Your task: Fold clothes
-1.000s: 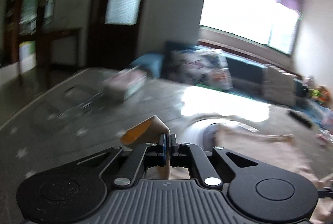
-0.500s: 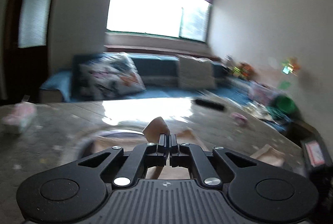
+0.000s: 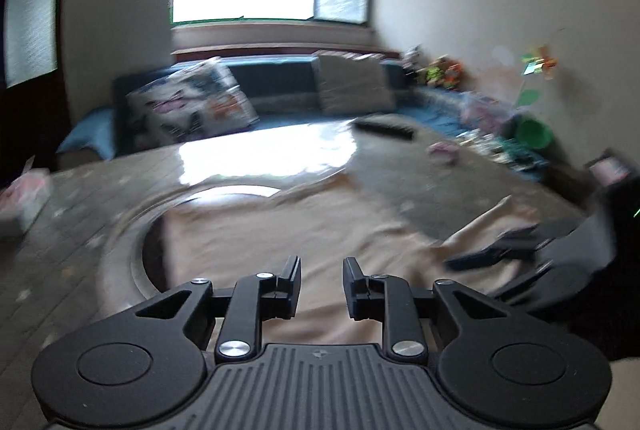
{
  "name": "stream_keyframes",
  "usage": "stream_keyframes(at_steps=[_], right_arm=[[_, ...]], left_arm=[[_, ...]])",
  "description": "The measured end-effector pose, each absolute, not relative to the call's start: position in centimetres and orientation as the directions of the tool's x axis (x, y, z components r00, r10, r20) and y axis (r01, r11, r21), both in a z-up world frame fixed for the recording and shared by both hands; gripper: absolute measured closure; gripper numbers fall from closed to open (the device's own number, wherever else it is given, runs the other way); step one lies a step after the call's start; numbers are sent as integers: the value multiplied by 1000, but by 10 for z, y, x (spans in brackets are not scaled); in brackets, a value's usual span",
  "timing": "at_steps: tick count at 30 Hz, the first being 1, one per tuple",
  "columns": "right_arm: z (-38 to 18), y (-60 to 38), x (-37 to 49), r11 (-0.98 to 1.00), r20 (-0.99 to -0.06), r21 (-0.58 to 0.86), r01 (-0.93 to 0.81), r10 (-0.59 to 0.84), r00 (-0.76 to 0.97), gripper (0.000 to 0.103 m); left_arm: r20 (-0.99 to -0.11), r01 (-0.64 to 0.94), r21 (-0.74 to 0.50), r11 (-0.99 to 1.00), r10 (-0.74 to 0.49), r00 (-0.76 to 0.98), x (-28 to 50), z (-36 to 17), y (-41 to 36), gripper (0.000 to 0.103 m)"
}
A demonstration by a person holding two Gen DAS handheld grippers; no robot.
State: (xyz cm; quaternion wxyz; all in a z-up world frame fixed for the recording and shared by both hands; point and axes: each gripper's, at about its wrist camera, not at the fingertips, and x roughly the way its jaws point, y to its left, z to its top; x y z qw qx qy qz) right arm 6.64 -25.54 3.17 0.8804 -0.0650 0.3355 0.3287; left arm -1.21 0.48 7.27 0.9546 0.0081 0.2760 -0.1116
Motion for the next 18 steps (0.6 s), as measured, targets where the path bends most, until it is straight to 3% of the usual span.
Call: stream_keyframes(at_steps=[5, 10, 13, 15, 18], right_arm=[[41, -259, 71, 769, -615, 184, -613, 576, 538, 39], [40, -257, 78, 754, -617, 259, -604, 611, 497, 40], [30, -251, 83, 754, -640, 271, -598, 605, 474, 54], [26, -247, 85, 749, -651, 279, -601, 608, 455, 78], [31, -242, 81, 752, -651, 239, -614, 593, 474, 94]], left_arm=[[-599, 62, -39, 997, -73, 797, -20, 48, 51, 77], [-634, 24, -61, 998, -57, 771, -23, 34, 66, 76], [-645, 34, -71, 997, -72, 761, -22, 27, 63, 72], [-651, 40, -67, 997, -74, 755, -20, 24, 59, 72], [-655, 42, -66, 997, -75, 752, -22, 21, 60, 72]])
